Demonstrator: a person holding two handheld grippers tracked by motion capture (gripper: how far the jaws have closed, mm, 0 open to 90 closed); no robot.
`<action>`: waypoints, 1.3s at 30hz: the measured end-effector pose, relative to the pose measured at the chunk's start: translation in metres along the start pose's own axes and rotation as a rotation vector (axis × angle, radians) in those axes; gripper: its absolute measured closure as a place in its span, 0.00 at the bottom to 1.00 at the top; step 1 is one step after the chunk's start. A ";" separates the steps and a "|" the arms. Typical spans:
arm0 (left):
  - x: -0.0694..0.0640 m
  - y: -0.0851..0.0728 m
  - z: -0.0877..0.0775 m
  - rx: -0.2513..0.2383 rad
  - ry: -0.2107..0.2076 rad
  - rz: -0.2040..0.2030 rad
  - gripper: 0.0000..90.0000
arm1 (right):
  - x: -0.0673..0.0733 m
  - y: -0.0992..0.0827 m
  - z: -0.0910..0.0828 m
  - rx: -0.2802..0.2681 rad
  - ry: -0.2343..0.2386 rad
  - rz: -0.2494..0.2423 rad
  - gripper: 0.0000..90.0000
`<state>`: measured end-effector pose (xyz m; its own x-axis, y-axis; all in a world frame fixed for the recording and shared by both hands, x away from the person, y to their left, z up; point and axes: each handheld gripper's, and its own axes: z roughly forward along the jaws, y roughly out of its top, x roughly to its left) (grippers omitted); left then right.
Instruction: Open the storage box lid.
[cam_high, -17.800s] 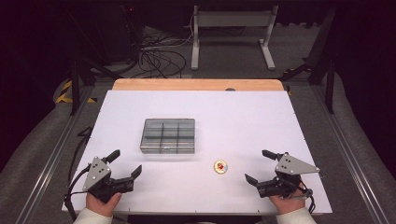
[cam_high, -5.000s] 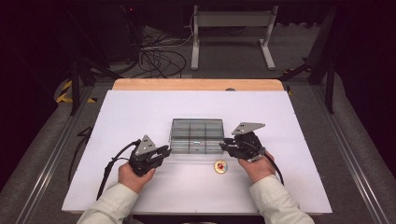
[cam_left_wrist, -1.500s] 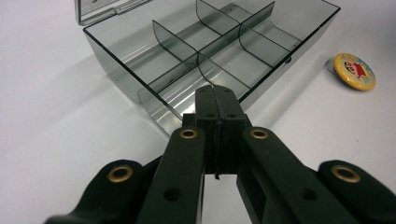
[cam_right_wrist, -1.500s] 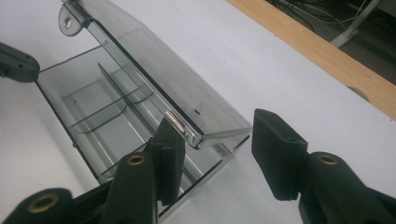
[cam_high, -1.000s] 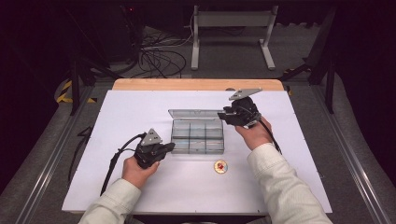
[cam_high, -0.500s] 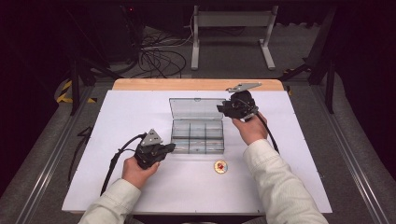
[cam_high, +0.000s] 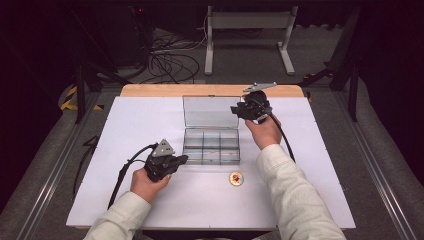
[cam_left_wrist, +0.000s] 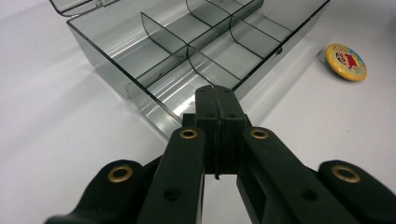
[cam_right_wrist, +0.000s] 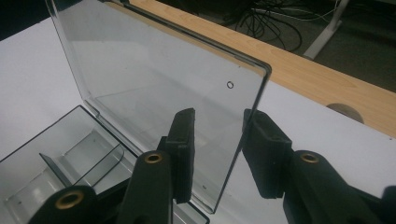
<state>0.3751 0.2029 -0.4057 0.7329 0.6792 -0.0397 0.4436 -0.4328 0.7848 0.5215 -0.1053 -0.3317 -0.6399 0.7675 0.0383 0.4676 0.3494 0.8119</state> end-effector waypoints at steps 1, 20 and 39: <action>0.001 0.000 0.000 0.002 0.005 0.009 1.00 | 0.000 0.000 0.001 -0.001 -0.001 0.002 0.71; 0.005 -0.001 -0.010 -0.027 0.023 0.003 1.00 | -0.009 -0.009 0.027 0.043 0.014 0.052 0.52; 0.007 -0.004 -0.008 0.000 0.021 0.010 1.00 | -0.015 -0.009 0.045 0.064 0.001 0.080 0.49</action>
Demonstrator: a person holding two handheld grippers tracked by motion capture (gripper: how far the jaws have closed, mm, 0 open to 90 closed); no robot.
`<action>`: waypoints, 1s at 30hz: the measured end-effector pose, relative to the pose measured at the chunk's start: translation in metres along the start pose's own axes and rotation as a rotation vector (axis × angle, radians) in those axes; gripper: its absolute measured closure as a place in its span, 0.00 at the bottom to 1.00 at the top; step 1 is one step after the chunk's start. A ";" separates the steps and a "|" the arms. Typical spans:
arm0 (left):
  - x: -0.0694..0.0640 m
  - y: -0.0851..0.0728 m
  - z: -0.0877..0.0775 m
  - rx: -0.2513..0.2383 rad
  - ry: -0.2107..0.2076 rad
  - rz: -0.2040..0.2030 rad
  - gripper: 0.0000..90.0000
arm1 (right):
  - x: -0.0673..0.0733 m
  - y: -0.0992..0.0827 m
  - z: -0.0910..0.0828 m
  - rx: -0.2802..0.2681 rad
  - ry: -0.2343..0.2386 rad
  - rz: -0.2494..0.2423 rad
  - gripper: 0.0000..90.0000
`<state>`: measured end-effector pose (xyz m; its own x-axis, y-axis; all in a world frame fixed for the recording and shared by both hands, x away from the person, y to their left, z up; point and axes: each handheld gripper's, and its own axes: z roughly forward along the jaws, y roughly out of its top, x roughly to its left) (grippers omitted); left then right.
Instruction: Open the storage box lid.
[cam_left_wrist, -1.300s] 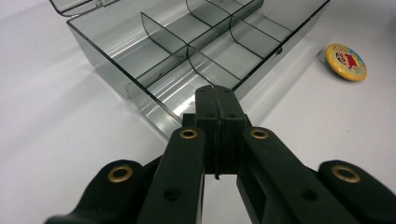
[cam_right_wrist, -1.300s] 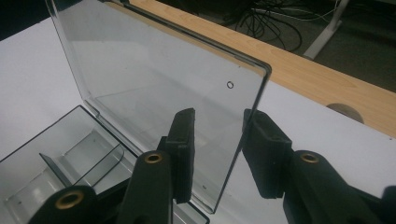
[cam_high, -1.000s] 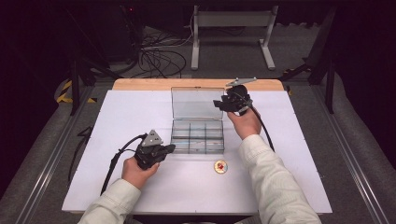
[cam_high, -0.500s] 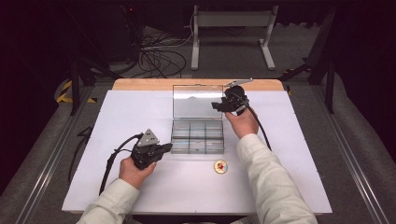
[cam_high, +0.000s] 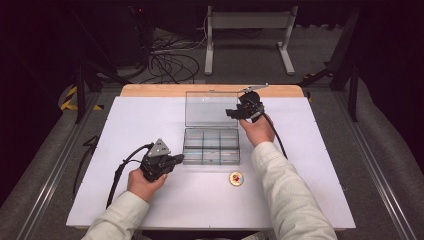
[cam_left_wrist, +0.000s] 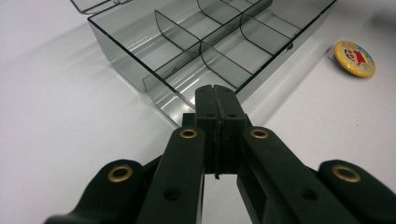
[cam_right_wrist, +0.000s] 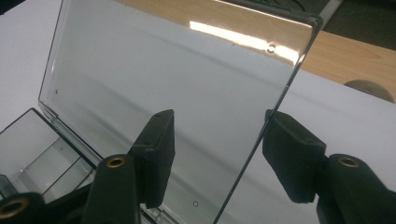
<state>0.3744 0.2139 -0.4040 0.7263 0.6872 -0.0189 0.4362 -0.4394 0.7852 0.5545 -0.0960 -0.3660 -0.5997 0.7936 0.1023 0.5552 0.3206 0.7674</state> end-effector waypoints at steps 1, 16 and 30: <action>0.000 0.000 0.000 0.000 0.000 0.000 1.00 | 0.000 0.000 0.001 0.002 0.001 0.003 0.48; 0.000 0.000 0.000 -0.004 -0.007 -0.009 1.00 | 0.001 0.002 0.011 0.037 -0.012 0.016 0.45; 0.000 0.001 -0.001 -0.009 0.001 -0.002 1.00 | -0.005 -0.003 0.021 0.075 0.027 0.067 0.37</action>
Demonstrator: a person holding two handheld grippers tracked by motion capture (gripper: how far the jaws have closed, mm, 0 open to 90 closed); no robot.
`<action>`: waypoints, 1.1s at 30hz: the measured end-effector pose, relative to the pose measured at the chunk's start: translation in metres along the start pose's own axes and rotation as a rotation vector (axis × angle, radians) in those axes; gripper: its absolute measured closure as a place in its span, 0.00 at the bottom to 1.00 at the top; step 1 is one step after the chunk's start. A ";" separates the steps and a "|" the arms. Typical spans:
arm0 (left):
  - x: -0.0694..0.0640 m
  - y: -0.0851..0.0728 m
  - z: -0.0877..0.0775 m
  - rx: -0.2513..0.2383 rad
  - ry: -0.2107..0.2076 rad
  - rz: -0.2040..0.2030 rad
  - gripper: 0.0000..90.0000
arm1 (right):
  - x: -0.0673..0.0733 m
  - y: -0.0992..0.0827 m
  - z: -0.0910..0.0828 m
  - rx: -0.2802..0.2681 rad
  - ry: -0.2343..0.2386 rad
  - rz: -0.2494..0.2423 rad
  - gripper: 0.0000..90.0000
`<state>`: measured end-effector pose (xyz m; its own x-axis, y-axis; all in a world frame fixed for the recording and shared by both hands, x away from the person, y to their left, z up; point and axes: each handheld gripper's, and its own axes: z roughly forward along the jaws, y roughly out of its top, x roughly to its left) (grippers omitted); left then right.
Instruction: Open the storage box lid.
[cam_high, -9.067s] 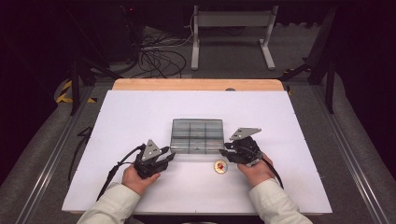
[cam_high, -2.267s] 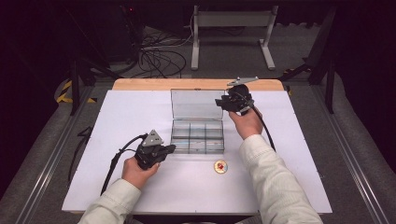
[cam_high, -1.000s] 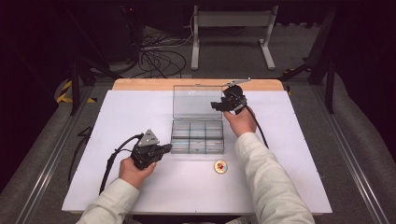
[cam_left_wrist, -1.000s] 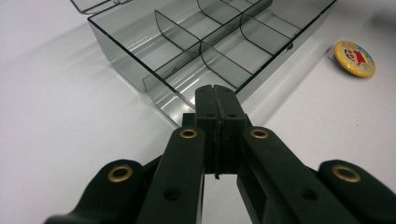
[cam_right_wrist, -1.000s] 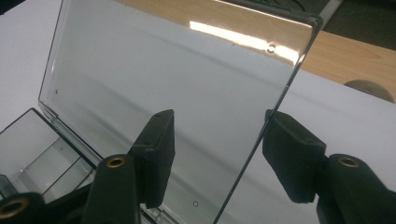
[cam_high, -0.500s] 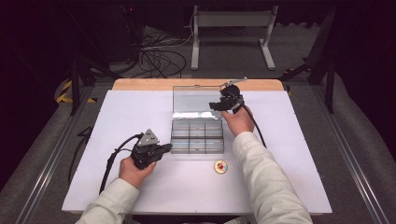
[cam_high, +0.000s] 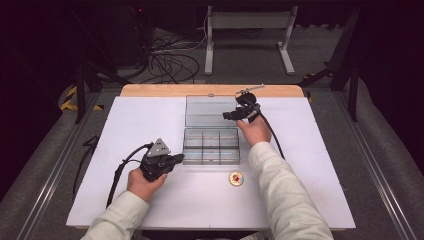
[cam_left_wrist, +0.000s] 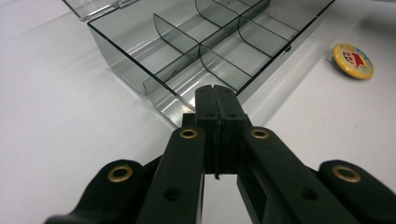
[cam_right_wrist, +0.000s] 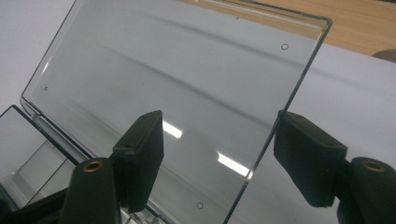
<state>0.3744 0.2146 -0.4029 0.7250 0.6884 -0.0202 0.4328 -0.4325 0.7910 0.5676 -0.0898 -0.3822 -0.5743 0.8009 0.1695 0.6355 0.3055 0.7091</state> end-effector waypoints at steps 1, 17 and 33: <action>0.000 0.000 0.000 0.000 0.000 0.001 1.00 | 0.000 0.000 0.000 0.003 0.000 0.002 0.37; 0.002 -0.001 -0.009 -0.001 0.001 0.004 0.98 | 0.003 0.002 -0.022 0.012 -0.031 -0.020 0.29; 0.001 -0.013 -0.042 -0.055 0.026 -0.018 0.80 | 0.042 -0.005 -0.093 -0.170 0.055 -0.146 0.21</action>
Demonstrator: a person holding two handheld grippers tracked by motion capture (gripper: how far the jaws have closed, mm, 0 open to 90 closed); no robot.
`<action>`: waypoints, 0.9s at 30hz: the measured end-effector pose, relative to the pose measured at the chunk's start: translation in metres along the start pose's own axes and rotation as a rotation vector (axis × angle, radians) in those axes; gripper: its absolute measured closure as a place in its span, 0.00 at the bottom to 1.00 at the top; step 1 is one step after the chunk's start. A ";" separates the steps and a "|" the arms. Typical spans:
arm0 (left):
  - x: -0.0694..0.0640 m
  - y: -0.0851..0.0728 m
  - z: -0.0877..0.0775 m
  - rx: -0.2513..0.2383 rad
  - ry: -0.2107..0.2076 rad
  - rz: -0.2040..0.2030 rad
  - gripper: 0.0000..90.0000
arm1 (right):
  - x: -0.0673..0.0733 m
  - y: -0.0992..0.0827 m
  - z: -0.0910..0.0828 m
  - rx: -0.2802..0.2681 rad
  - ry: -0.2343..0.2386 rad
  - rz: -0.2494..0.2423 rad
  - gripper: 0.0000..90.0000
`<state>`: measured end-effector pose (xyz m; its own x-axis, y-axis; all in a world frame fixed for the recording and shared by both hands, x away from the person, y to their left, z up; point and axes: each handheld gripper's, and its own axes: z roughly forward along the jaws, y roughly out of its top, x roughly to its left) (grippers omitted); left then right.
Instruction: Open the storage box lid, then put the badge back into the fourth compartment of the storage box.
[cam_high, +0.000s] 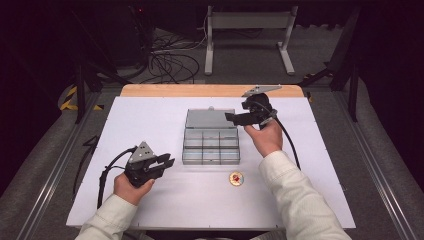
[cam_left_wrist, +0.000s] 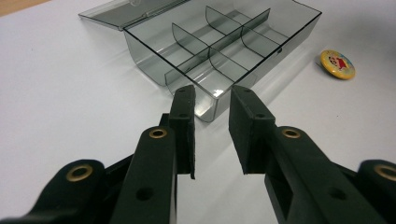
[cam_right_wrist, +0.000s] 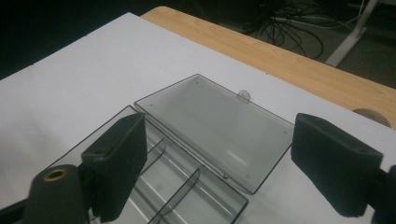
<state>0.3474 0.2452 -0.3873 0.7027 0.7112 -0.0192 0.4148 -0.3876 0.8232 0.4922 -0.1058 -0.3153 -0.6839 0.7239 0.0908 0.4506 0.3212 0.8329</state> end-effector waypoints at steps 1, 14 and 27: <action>0.000 -0.001 -0.002 -0.005 0.005 0.001 0.79 | 0.002 -0.001 -0.003 -0.003 0.003 -0.009 0.20; -0.009 -0.011 -0.017 -0.057 0.001 -0.013 0.67 | 0.030 -0.026 -0.032 -0.039 0.071 -0.059 0.08; -0.018 -0.015 -0.025 -0.091 -0.018 0.003 0.57 | 0.051 -0.055 -0.054 -0.066 0.071 -0.100 0.00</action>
<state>0.3139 0.2524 -0.3855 0.7145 0.6992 -0.0264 0.3593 -0.3342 0.8713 0.4013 -0.1191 -0.3266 -0.7635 0.6444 0.0420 0.3407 0.3468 0.8739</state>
